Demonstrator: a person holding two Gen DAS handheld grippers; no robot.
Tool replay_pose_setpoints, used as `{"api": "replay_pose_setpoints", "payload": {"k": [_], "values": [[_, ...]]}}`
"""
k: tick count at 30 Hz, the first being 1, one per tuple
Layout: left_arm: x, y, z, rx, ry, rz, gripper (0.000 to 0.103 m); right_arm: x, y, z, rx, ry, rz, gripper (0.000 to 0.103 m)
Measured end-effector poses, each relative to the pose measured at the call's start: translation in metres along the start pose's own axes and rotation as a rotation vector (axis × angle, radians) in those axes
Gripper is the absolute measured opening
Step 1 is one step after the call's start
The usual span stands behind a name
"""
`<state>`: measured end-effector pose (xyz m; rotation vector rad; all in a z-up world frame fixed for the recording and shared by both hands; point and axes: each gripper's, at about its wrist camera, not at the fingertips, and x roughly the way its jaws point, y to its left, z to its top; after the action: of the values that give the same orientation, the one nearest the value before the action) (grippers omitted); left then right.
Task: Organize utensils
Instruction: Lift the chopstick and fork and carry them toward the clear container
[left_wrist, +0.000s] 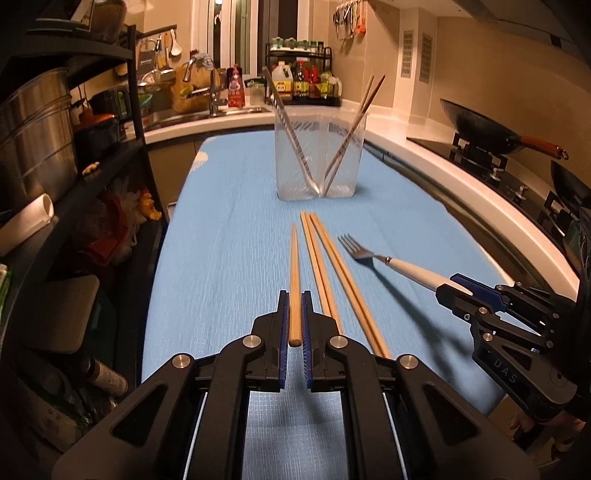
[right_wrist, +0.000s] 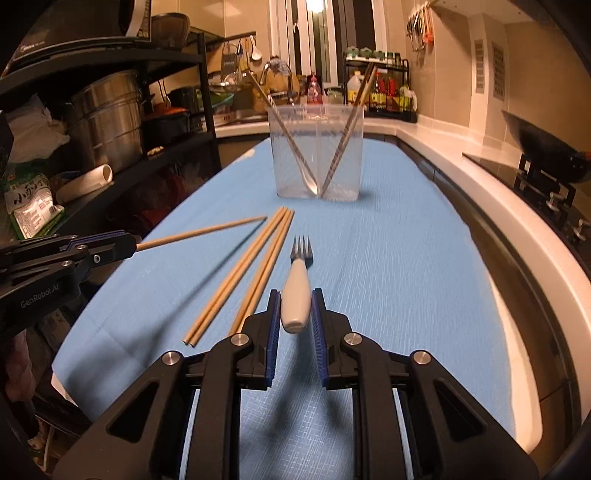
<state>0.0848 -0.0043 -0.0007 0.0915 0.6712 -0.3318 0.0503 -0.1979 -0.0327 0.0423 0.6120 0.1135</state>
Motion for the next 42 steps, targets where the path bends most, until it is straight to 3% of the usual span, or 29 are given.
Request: {"api": "replay_pose_setpoints", "payload": {"k": [12,42], "values": [[-0.04,-0.002,0.037,0.008,-0.072,-0.004,0.006,-0.039,0.0,0.039,-0.035,-0.1,-0.001,0.017],[-0.099,0.001,0.136,0.063,0.004,-0.025,0.006,-0.093,-0.013,0.134,-0.088,-0.194,-0.008,0.017]]}}
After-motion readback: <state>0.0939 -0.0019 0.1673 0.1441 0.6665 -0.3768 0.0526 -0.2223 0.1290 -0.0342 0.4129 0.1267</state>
